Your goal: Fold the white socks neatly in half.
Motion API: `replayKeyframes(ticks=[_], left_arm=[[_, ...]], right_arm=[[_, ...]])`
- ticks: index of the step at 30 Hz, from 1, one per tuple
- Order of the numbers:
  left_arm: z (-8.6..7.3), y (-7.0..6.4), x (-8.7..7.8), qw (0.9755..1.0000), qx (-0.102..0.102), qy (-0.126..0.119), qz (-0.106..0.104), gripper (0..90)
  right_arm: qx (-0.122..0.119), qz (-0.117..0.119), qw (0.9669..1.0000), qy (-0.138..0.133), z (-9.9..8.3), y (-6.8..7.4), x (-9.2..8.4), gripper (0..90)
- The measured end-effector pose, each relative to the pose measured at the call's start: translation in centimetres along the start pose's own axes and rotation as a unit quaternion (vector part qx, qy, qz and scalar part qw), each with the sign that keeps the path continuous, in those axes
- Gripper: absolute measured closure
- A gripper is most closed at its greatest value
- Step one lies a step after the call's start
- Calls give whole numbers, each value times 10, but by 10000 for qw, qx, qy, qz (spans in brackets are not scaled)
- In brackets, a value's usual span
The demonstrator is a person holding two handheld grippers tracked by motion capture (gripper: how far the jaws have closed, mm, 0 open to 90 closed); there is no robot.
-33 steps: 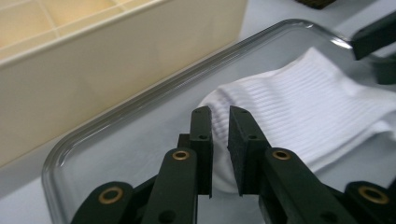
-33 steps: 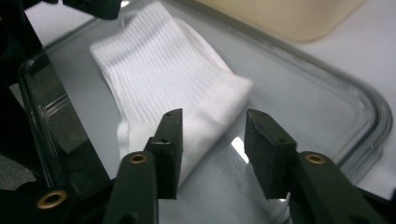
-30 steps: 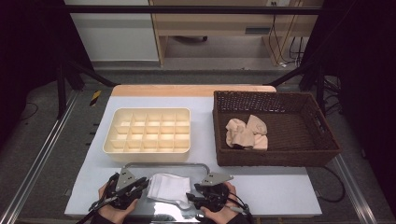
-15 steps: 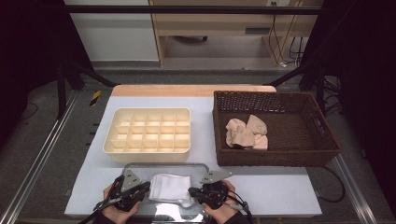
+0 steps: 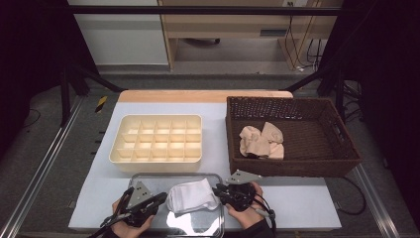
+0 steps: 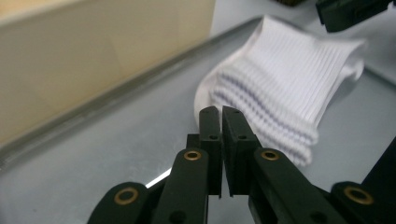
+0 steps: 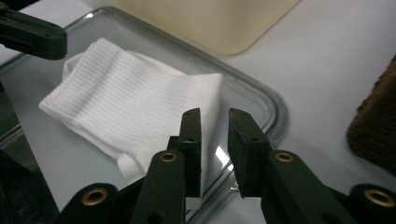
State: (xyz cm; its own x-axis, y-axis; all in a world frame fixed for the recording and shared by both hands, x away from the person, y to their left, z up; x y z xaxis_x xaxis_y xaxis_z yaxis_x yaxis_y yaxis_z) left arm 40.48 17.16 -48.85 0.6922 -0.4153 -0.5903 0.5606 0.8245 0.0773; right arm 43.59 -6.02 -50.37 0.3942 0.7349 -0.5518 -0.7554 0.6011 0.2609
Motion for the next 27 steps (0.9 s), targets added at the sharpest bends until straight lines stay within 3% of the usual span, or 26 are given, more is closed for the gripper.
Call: replayKeyframes(ticks=[3,4,7,10,16,22,27], left_arm=[[9,1,-4,10000,14,-86,-9,893],[19,-3,-6,9998,-18,-138,-119,894],[28,-8,-6,9997,29,-195,-144,894],[37,-27,0,9991,87,-255,-321,894],[34,-51,25,9985,208,-73,-500,894],[19,-56,48,9981,217,251,-518,894],[13,-57,55,9978,227,360,-507,894]], right_arm=[[-15,-33,9999,-133,2,-2,-6,718],[-40,-95,9998,-152,2,-4,-10,699],[-36,-87,9997,-209,1,-5,-13,688],[56,-38,9997,-237,-5,-4,-12,667],[183,72,9996,-187,-9,-1,-7,644],[252,185,9995,-14,-16,4,4,634],[294,222,9993,107,-21,6,10,635]])
Point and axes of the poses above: each handheld gripper's, and its own axes: x roughly forward along the jaws, z roughly out of its top, y roughly to its left, the point moved 7 cm from there along x, roughly forward along the jaws, and after that the axes turned 9 degrees about z, right-handed, at the moved point
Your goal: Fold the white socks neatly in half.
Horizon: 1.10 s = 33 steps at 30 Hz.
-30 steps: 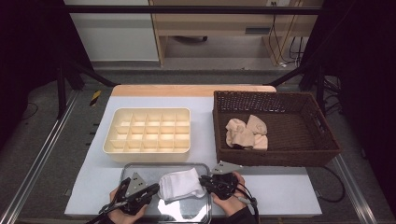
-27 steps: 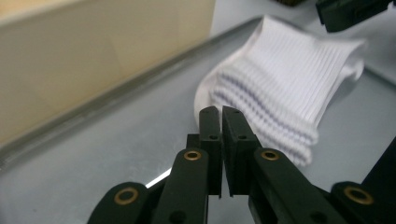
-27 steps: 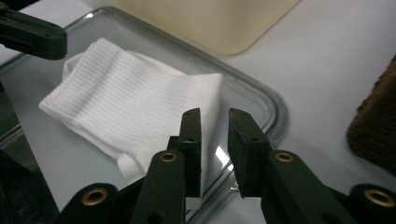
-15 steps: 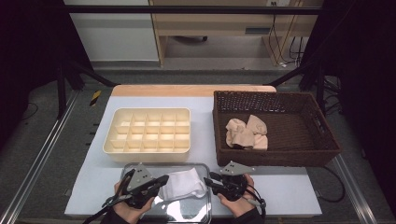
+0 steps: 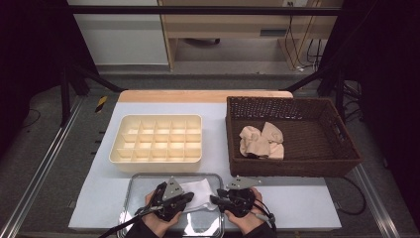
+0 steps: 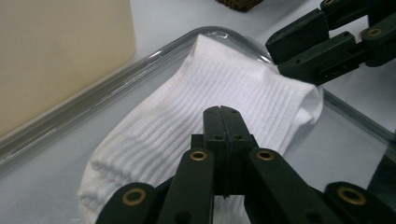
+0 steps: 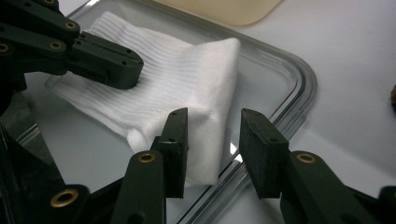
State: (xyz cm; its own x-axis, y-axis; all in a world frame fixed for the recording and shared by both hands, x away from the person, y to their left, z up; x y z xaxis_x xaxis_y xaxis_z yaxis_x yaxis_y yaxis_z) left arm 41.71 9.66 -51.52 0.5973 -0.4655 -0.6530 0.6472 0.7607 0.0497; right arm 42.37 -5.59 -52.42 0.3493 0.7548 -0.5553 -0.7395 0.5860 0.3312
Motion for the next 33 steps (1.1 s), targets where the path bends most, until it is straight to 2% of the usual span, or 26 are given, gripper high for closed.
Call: replayKeyframes(ticks=[2,3,6,8,12,14,16,17,19,22,26,27,28,29,31,32,33], left_arm=[[0,0,0,10000,3,-5,6,894],[0,0,1,10000,9,1,12,894],[-1,0,2,10000,13,10,20,894],[-1,0,2,10000,12,10,19,894],[-1,0,2,10000,10,2,26,894],[-1,1,2,10000,-24,-2,30,894],[-1,1,3,10000,-34,-4,23,894],[0,1,2,10000,-65,3,10,894],[0,1,1,10000,-72,8,15,895],[0,1,-1,10000,-66,-10,26,894],[5,6,-14,9998,-24,-143,104,893],[8,12,-26,9994,30,-256,246,893],[8,12,-26,9994,30,-256,246,893],[8,20,-37,9986,10,-359,381,893],[3,29,-46,9979,-40,-391,521,892],[3,29,-46,9979,-40,-391,521,892],[-7,37,-52,9973,-106,-348,644,892]], right_arm=[[-42,31,10000,-12,0,0,1,649],[-37,96,9999,31,-2,3,3,697],[-60,119,9999,25,-4,6,6,749],[13,148,9999,-1,-3,5,5,830],[112,251,9996,-23,0,5,2,843],[32,362,9990,-267,12,10,-5,847],[-27,430,9985,-347,17,13,-8,848],[-151,590,9971,-448,25,21,-11,848],[-303,715,9960,-444,29,30,-10,849],[-402,800,9952,-397,30,36,-6,848],[-382,759,9956,-388,31,34,-6,848],[-351,738,9959,-396,30,33,-7,847],[-351,738,9959,-396,30,33,-7,847],[-336,741,9959,-401,30,32,-8,845],[-340,750,9958,-390,30,33,-7,846],[-341,741,9959,-393,30,33,-7,846],[-343,756,9958,-389,31,34,-7,845]])
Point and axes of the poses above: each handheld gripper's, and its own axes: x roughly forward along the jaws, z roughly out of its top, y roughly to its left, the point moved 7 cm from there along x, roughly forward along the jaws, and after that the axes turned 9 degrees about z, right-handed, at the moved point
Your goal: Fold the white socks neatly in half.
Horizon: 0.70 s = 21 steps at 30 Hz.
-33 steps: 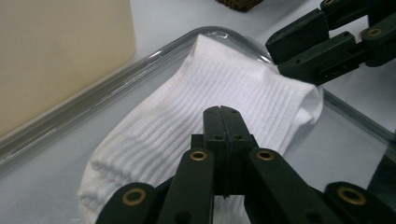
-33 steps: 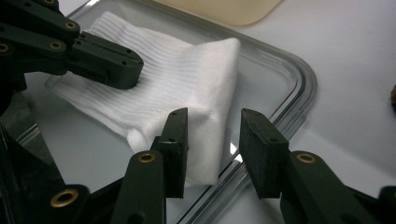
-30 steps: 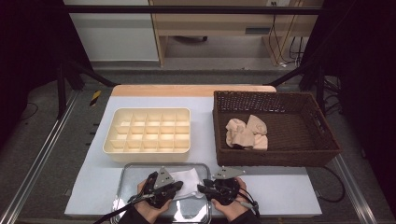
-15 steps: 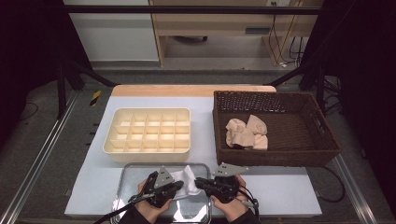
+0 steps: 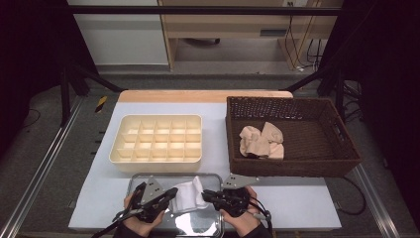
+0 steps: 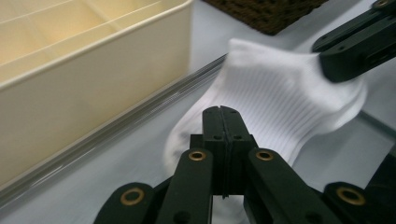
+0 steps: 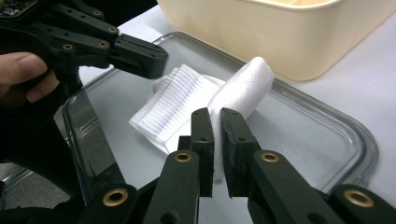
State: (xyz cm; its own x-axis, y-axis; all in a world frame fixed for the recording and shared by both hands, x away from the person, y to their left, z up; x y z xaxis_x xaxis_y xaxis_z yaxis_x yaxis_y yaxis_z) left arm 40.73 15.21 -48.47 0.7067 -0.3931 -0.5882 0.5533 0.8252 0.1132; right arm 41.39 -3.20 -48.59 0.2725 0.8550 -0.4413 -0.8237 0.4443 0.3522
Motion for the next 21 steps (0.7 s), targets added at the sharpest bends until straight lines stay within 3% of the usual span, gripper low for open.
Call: replayKeyframes(ticks=[5,8,13,21], left_arm=[[-23,20,-7,9995,-228,148,179,893],[-31,24,-4,9991,-314,251,168,893],[-33,23,2,9986,-410,329,29,894],[-35,22,5,9985,-381,391,28,894]], right_arm=[[-8,22,10000,14,3,2,4,846],[-31,75,10000,22,5,5,9,846],[-130,205,9997,62,11,14,18,845],[-295,458,9982,232,20,28,44,845]])
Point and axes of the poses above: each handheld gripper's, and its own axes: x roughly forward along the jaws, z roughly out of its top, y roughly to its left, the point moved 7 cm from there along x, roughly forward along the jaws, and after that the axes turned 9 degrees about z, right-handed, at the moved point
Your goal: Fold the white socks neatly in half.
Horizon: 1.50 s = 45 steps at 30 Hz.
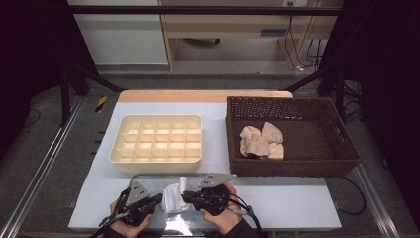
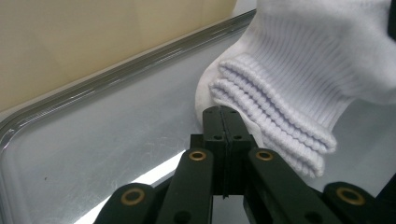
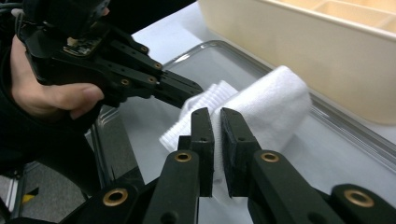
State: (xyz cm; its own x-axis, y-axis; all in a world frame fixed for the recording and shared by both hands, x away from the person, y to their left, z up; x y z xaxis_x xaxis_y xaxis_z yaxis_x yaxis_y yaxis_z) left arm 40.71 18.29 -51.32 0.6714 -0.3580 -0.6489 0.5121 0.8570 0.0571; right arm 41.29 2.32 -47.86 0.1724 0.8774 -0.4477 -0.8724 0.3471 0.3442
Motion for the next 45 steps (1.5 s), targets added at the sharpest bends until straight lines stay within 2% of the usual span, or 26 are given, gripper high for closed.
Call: replayKeyframes(ticks=[5,11,16,19,22,25,28,31,35,36,37,42,45], left_arm=[[-1,-1,1,10000,23,17,4,894],[-1,-1,2,10000,28,32,-1,894],[2,3,0,10000,-33,-34,-3,892],[16,14,-12,9989,-172,-445,5,869],[26,20,-20,9974,-231,-688,-45,836],[35,20,-24,9963,-206,-834,-104,786],[41,13,-23,9957,-111,-912,-105,688],[44,5,-17,9965,-12,-823,-142,617],[38,-1,-2,9986,106,-478,-183,564],[38,-1,-2,9986,106,-478,-183,557],[32,-1,4,9994,159,-273,-105,554],[25,3,5,9997,153,-156,-76,552],[18,6,2,9998,-2,-113,-180,549]], right_arm=[[-111,117,9997,170,3,6,17,845],[-212,311,9984,427,-4,14,33,843],[-226,337,9975,571,-11,13,40,835],[-196,374,9973,597,-14,13,44,829],[-220,395,9971,615,-16,14,47,824],[-208,413,9970,616,-15,13,48,823],[-210,411,9970,628,-15,13,49,822],[-275,398,9969,628,-15,15,50,819],[-348,384,9966,636,-16,16,50,809],[-348,384,9966,636,-16,16,50,809],[-334,387,9967,638,-16,16,49,803],[-321,322,9968,651,-16,14,46,784],[-312,152,9972,660,-17,9,37,761]])
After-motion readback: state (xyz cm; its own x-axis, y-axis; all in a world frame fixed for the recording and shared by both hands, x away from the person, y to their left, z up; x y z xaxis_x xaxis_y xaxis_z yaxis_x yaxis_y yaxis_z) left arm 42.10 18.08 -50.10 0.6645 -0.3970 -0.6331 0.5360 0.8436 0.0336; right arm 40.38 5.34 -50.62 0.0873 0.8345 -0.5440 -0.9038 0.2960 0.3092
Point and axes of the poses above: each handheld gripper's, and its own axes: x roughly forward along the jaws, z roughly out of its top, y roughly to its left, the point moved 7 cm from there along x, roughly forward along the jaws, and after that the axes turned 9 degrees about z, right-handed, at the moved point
